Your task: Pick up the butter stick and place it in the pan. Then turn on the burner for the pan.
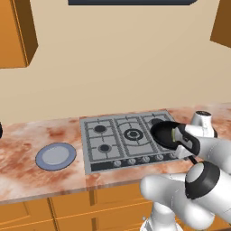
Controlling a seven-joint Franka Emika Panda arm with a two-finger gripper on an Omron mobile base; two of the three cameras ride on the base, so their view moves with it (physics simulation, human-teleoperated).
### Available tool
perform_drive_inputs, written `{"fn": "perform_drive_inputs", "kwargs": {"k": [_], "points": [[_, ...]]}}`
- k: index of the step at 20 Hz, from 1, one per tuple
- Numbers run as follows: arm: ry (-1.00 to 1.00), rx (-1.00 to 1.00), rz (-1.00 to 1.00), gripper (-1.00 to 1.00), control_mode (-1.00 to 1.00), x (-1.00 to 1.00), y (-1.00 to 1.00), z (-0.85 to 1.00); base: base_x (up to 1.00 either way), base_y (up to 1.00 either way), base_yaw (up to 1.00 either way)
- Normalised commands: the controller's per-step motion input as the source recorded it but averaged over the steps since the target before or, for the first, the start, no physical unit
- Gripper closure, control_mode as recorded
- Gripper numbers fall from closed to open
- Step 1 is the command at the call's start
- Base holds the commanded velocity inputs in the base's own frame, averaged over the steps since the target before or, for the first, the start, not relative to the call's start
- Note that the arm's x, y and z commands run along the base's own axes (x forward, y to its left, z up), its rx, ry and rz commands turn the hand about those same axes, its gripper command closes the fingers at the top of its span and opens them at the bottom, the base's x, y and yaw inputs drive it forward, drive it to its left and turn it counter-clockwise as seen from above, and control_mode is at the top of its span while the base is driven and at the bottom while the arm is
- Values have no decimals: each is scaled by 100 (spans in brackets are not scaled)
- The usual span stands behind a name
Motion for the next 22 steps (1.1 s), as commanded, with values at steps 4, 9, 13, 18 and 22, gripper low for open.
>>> {"fn": "perform_drive_inputs", "kwargs": {"k": [4,9,13,18,22], "points": [[-6,-2,7,100,-100,-5,-16,10,0,0,0],[-11,-3,13,100,-100,0,-27,34,0,0,0],[-4,-10,16,100,-100,0,-11,29,0,0,0],[4,-15,16,100,-100,0,-9,13,0,0,0],[8,-2,19,100,-100,9,-40,4,0,0,0]]}}
